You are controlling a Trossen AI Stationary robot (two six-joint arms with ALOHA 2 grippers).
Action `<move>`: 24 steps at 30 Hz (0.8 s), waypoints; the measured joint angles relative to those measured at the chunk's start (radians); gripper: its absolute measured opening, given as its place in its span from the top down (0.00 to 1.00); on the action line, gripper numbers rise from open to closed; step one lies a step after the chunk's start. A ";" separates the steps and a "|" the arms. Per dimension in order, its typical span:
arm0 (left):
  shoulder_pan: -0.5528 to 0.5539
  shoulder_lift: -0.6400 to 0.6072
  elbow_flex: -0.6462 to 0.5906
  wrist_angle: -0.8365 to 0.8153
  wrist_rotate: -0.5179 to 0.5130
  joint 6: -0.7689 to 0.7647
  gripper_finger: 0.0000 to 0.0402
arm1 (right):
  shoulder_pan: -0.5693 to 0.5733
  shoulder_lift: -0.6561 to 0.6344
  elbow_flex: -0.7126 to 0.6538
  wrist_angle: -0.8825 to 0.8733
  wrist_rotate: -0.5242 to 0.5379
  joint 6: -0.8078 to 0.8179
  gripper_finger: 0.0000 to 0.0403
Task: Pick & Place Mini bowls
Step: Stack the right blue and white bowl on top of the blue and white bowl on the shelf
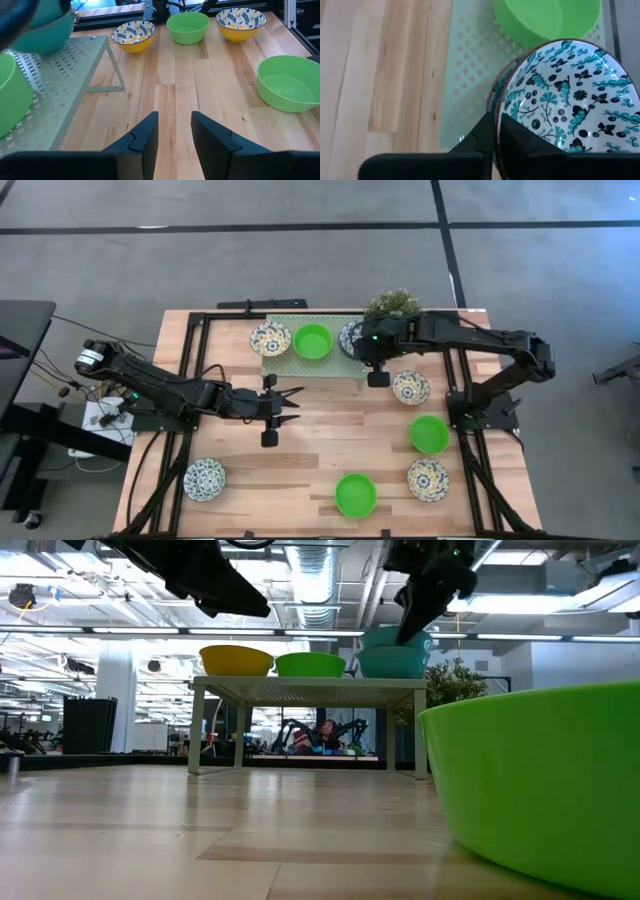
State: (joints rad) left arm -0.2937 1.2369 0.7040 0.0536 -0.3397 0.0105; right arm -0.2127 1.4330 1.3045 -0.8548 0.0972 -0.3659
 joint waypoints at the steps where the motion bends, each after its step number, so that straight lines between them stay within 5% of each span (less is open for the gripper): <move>1: 0.000 0.000 0.000 0.000 0.000 0.000 0.71 | 0.000 0.007 0.000 -0.002 0.000 0.000 0.95; 24: 0.000 0.000 0.000 0.000 0.000 0.000 0.71 | 0.002 0.034 0.017 -0.012 0.017 -0.010 0.84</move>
State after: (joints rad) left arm -0.2935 1.2369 0.7040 0.0536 -0.3401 0.0105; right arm -0.2110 1.4666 1.3218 -0.8670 0.1139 -0.3763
